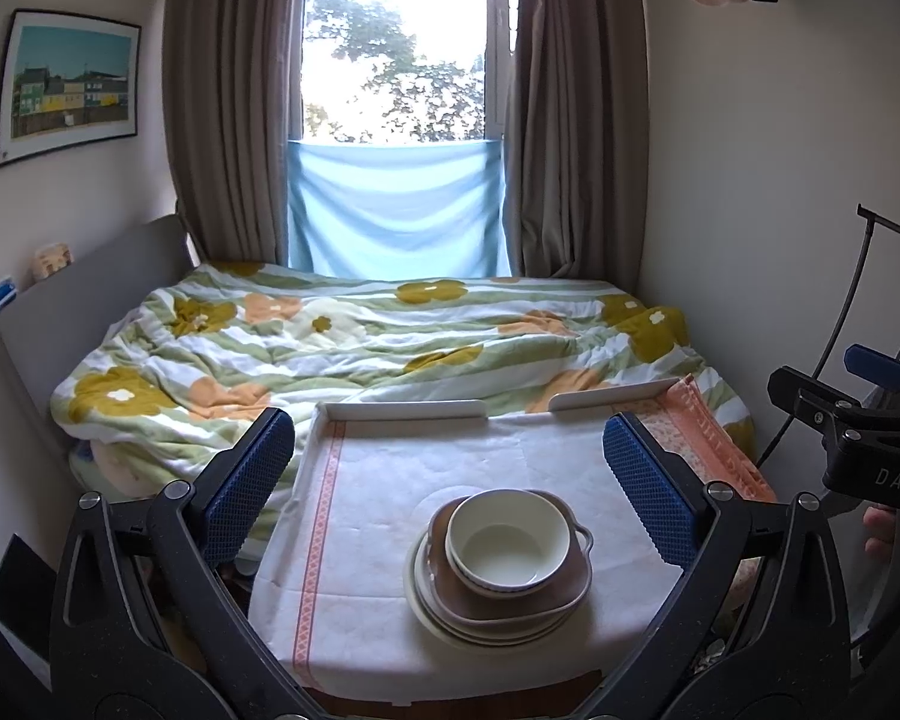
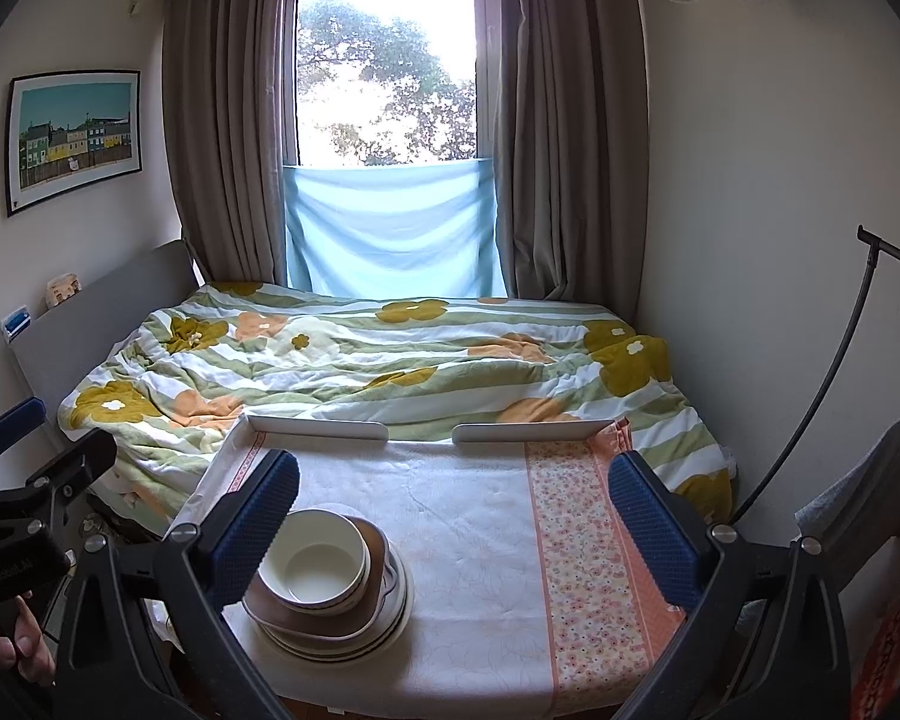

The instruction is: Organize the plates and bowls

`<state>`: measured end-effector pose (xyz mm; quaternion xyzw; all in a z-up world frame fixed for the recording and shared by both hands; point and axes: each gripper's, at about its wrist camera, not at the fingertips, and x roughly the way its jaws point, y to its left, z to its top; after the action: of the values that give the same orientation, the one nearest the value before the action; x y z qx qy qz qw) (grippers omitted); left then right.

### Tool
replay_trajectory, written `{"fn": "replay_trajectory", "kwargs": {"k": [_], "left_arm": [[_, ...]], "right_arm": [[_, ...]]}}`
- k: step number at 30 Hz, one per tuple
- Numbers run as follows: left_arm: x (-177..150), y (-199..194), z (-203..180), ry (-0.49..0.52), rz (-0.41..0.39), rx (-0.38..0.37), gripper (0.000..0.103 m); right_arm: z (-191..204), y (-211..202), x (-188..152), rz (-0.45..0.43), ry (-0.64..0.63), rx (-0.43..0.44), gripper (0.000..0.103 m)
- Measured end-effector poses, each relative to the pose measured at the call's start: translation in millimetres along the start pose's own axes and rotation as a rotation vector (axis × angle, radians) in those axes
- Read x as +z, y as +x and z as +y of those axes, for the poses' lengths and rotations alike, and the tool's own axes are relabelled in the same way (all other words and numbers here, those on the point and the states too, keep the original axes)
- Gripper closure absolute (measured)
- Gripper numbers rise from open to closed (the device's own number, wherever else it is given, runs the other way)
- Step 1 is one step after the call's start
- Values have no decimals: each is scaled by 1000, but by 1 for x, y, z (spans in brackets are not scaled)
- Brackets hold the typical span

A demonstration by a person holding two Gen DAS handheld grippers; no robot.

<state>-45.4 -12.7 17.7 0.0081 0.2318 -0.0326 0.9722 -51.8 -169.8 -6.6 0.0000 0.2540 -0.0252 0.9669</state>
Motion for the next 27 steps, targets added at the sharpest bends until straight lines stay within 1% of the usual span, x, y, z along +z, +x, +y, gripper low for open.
{"fn": "replay_trajectory", "kwargs": {"k": [21,27], "left_arm": [[1,-1,4,-7,-2,2,0],[6,2,6,-6,-7,16,0]], "right_arm": [[-1,3,3,-6,-8,4,0],[-1,8,4,-5,-7,3,0]]}}
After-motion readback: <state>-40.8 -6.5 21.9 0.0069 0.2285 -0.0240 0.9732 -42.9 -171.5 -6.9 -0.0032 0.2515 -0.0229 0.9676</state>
